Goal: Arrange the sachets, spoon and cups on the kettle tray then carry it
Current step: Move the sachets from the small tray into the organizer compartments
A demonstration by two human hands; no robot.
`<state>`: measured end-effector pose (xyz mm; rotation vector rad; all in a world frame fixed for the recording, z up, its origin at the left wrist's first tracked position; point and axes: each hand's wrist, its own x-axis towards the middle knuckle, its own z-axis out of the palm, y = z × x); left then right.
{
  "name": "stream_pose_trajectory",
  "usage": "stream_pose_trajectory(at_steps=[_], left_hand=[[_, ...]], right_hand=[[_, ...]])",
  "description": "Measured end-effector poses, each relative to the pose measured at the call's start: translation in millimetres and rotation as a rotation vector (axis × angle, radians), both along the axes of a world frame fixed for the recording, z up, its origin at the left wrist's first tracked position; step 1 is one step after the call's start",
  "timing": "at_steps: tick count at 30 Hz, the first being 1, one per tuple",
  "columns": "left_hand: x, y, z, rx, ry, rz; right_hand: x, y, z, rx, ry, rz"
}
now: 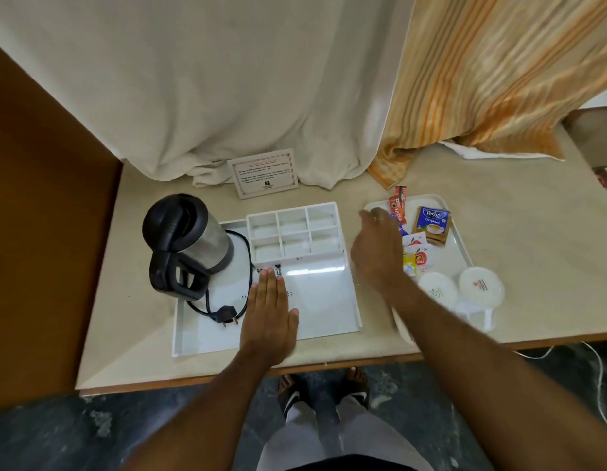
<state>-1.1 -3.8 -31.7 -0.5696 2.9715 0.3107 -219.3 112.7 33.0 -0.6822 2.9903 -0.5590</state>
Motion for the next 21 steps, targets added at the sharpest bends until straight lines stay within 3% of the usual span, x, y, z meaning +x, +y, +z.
stream_pose_trajectory(at_steps=[7, 15, 21], left_hand=[[2, -2, -7, 0.01, 0.015, 0.006], [2, -4, -12, 0.01, -0.01, 0.009], [2, -4, -12, 0.007, -0.032, 0.016]], right_hand=[[-74, 9, 5, 0.249, -0.287, -0.229], [-82, -2, -2, 0.2, -0.311, -0.312], [-99, -8, 4, 0.138, -0.47, -0.32]])
